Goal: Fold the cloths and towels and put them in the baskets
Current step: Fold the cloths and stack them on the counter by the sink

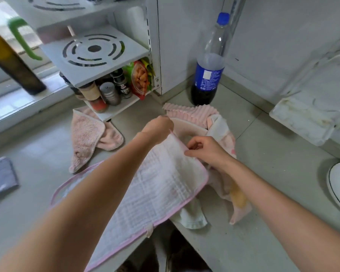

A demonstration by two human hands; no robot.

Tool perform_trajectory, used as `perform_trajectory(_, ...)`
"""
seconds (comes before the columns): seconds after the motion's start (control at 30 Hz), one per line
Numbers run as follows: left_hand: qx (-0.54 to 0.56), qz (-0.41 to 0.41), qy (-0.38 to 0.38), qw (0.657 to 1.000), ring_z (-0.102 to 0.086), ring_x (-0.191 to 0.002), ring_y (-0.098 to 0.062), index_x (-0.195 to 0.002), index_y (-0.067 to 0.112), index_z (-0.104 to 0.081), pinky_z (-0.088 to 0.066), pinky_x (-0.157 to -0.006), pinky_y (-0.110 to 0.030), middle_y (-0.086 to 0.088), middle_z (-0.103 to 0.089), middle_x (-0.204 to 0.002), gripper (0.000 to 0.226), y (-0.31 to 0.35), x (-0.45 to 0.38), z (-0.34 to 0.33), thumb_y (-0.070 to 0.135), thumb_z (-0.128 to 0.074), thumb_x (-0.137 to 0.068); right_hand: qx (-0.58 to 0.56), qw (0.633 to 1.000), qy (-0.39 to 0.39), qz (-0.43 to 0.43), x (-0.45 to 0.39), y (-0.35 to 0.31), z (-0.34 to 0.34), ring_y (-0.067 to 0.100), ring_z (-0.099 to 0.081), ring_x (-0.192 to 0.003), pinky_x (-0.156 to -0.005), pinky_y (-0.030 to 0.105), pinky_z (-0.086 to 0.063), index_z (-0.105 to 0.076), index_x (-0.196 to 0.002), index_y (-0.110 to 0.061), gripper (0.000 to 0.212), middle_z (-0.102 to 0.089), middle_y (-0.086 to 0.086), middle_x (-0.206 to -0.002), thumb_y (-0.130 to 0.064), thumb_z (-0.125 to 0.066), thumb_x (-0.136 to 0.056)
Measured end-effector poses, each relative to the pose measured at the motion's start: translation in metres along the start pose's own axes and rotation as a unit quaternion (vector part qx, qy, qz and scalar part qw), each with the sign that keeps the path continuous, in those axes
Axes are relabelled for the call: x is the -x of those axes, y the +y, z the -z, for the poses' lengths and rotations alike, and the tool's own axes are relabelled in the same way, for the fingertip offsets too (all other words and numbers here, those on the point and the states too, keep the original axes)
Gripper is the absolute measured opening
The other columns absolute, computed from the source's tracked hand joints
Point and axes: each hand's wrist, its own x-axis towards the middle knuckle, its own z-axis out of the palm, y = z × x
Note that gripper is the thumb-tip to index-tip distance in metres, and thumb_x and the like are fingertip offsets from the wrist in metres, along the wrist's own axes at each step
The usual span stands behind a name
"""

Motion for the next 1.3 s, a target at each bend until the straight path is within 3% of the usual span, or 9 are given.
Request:
perform_trajectory(0.2, 0.168, 0.036, 0.116, 0.978, -0.062, -0.104, -0.018, -0.104, 0.012, -0.072, -0.045, -0.090, -0.021, -0.003, -0.067, -0.115, 0.033, -0.060, 0.085, 0.014, -0.006, -0.051, -0.087, 0.035, 0.990, -0.107, 0.079, 0.010, -0.048, -0.089, 0.005, -0.057, -0.067, -0.064, 0.016, -0.047, -0.067, -0.092, 0.006, 0.016, -0.064, 0.005, -0.080, 0.005, -0.071, -0.077)
perform_trajectory(0.4, 0.269, 0.115, 0.124, 0.948, -0.066, -0.092, -0.024, -0.100, 0.006, -0.073, -0.052, -0.086, -0.038, -0.009, -0.071, -0.103, 0.020, -0.137, 0.191, -0.002, 0.013, -0.055, -0.095, 0.089, 0.982, -0.131, 0.106, 0.025, -0.057, -0.197, 0.002, -0.053, -0.061, -0.063, 0.021, -0.043, -0.069, -0.077, 0.003, 0.010, -0.063, -0.001, -0.068, -0.006, -0.073, -0.079)
perform_trajectory(0.5, 0.250, 0.158, 0.162, 0.941, -0.068, -0.084, -0.027, -0.094, 0.004, -0.075, -0.052, -0.078, -0.033, -0.013, -0.073, -0.094, 0.013, -0.167, 0.231, -0.010, 0.006, -0.065, -0.086, 0.156, 0.973, -0.126, 0.115, 0.041, -0.058, -0.245, 0.008, -0.053, -0.064, -0.063, 0.024, -0.042, -0.066, -0.074, -0.005, 0.011, -0.062, 0.000, -0.070, -0.013, -0.072, -0.079)
perform_trajectory(0.6, 0.223, 0.178, 0.153, 0.946, -0.064, -0.087, -0.027, -0.109, 0.005, -0.070, -0.044, -0.077, -0.021, -0.015, -0.064, -0.113, 0.030, -0.193, 0.256, -0.020, -0.002, -0.066, -0.080, 0.208, 0.960, -0.131, 0.132, 0.059, -0.057, -0.287, 0.008, -0.053, -0.066, -0.061, 0.023, -0.041, -0.066, -0.078, -0.007, 0.004, -0.058, -0.005, -0.068, -0.010, -0.067, -0.080)
perform_trajectory(0.73, 0.259, 0.252, 0.118, 0.925, -0.063, -0.096, -0.031, -0.132, 0.005, -0.051, -0.049, -0.085, -0.030, -0.018, -0.053, -0.129, 0.057, -0.223, 0.278, -0.036, -0.004, -0.066, -0.078, 0.259, 0.946, -0.139, 0.135, 0.075, -0.052, -0.334, 0.013, -0.052, -0.069, -0.061, 0.026, -0.040, -0.063, -0.084, -0.008, 0.005, -0.056, -0.003, -0.071, -0.007, -0.062, -0.080)
perform_trajectory(0.9, 0.271, 0.292, 0.077, 0.914, -0.063, -0.099, -0.034, -0.121, 0.001, -0.058, -0.050, -0.082, -0.033, -0.021, -0.065, -0.112, 0.047, -0.241, 0.293, -0.056, -0.005, -0.066, -0.075, 0.331, 0.920, -0.152, 0.145, 0.089, -0.037, -0.372, 0.028, -0.050, -0.073, -0.060, 0.035, -0.034, -0.043, -0.094, -0.013, 0.015, -0.052, 0.010, -0.081, -0.002, -0.049, -0.086)
perform_trajectory(1.07, 0.254, 0.317, 0.059, 0.912, -0.059, -0.103, -0.034, -0.109, 0.001, -0.063, -0.044, -0.077, -0.030, -0.021, -0.065, -0.110, 0.034, -0.243, 0.291, -0.070, -0.005, -0.058, -0.076, 0.433, 0.862, -0.210, 0.160, 0.098, -0.022, -0.391, 0.031, -0.054, -0.088, -0.067, 0.035, -0.035, -0.052, -0.094, -0.004, 0.022, -0.051, 0.018, -0.102, 0.010, -0.048, -0.078)
perform_trajectory(1.2, 0.244, 0.351, 0.069, 0.901, -0.058, -0.099, -0.034, -0.102, 0.001, -0.061, -0.042, -0.073, -0.031, -0.020, -0.063, -0.107, 0.025, -0.246, 0.289, -0.075, -0.005, -0.053, -0.079, 0.440, 0.863, -0.201, 0.145, 0.102, -0.020, -0.398, 0.032, -0.053, -0.094, -0.069, 0.035, -0.037, -0.057, -0.099, 0.000, 0.013, -0.048, 0.016, -0.107, -0.006, -0.053, -0.087)
perform_trajectory(1.3, 0.240, 0.360, 0.073, 0.899, -0.059, -0.098, -0.035, -0.100, 0.002, -0.061, -0.046, -0.076, -0.035, -0.020, -0.063, -0.107, 0.016, -0.245, 0.286, -0.077, 0.005, -0.059, -0.084, 0.474, 0.849, -0.199, 0.122, 0.109, -0.028, -0.407, 0.031, -0.048, -0.105, -0.071, 0.036, -0.038, -0.058, -0.109, -0.001, 0.036, -0.045, 0.016, -0.116, -0.030, -0.061, -0.088)
